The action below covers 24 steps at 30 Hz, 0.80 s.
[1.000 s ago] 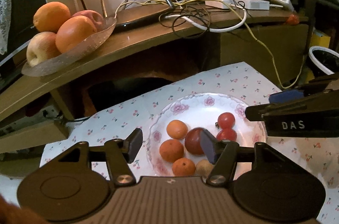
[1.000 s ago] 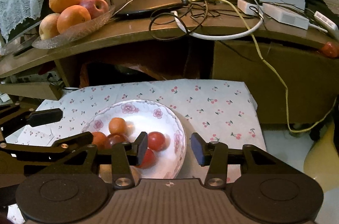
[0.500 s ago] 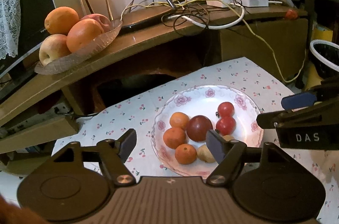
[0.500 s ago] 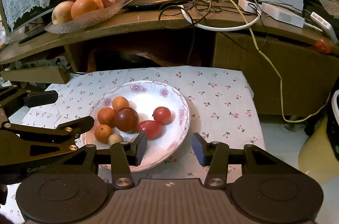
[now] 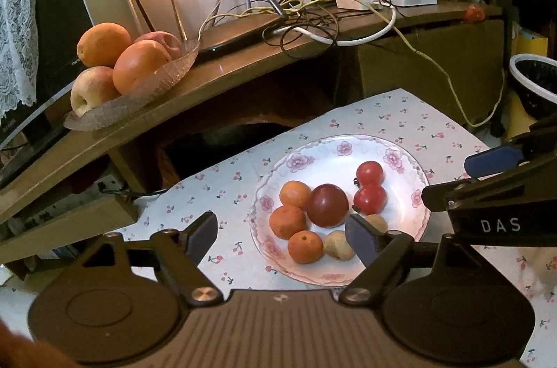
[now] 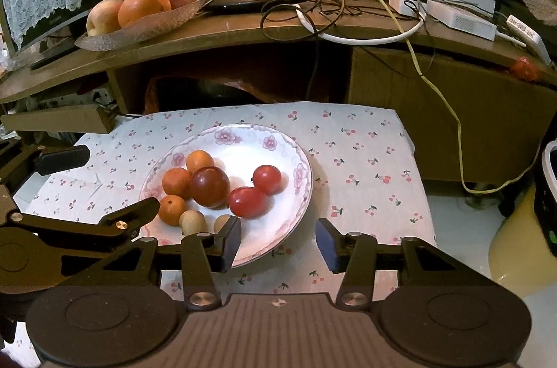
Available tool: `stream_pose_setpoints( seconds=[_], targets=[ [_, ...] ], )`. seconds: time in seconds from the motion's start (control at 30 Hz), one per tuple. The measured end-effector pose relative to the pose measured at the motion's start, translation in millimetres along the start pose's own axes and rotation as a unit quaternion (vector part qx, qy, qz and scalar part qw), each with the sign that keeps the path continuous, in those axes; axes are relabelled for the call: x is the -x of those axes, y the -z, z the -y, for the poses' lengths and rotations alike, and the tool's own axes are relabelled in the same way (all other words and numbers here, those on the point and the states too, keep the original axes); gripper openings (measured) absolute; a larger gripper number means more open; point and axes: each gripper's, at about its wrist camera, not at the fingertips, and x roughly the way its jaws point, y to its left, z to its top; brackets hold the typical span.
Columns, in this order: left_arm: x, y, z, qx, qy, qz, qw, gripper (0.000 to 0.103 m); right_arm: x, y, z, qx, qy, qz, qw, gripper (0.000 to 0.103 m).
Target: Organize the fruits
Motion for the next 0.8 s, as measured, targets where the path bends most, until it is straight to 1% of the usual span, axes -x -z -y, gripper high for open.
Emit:
stream_pose_setpoints(
  seconds=[0.37,0.8],
  targets=[
    [7,4,6,0.000,-0.010,0.001,0.9999,0.090,7,6,2,-0.004,0.005,-0.001,1.000,0.048],
    [19,10,9,0.010,-0.015,0.001,0.9998,0.092,16,12,3,-0.006,0.006,-0.003,1.000,0.049]
  ],
)
